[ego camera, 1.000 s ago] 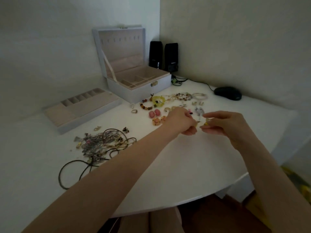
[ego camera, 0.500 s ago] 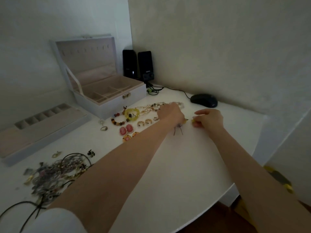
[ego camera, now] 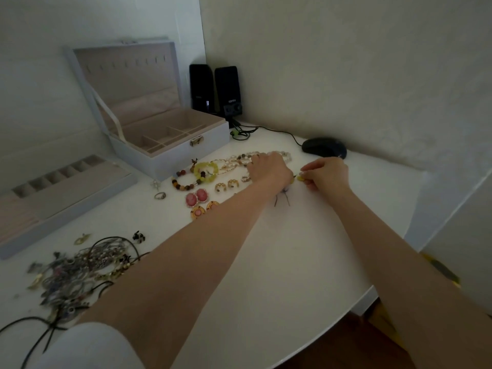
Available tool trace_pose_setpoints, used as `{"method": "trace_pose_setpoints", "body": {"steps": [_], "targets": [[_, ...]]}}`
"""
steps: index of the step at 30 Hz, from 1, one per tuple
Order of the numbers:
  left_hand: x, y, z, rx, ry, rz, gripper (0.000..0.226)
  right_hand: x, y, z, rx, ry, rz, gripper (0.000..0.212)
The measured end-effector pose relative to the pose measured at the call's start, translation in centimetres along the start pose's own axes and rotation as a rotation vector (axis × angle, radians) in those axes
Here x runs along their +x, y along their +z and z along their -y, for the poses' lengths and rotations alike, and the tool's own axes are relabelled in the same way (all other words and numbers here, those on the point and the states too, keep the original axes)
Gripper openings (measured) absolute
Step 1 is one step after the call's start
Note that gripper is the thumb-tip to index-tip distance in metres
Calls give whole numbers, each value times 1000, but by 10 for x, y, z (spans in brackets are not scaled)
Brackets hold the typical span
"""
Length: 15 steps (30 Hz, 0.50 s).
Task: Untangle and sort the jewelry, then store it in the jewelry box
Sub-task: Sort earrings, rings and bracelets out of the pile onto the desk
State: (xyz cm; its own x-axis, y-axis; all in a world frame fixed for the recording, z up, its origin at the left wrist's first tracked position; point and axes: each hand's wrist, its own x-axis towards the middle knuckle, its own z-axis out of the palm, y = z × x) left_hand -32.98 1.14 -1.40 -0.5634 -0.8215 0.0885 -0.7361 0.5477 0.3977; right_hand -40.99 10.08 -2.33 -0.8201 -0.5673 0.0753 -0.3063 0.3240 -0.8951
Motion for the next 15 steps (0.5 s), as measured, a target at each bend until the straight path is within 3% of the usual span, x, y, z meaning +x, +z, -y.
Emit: {"method": "trace_pose_setpoints", "body": {"steps": [8, 11, 15], "targets": [[-2, -2, 7, 28, 26, -9, 51, -5, -6, 1, 98, 51, -71, 10], [-11, -20, 12, 33, 59, -53, 38, -17, -15, 5, 116, 54, -84, 17], [-50, -55, 26, -70, 140, -10, 20, -54, -13, 24, 121, -17, 57, 14]]}}
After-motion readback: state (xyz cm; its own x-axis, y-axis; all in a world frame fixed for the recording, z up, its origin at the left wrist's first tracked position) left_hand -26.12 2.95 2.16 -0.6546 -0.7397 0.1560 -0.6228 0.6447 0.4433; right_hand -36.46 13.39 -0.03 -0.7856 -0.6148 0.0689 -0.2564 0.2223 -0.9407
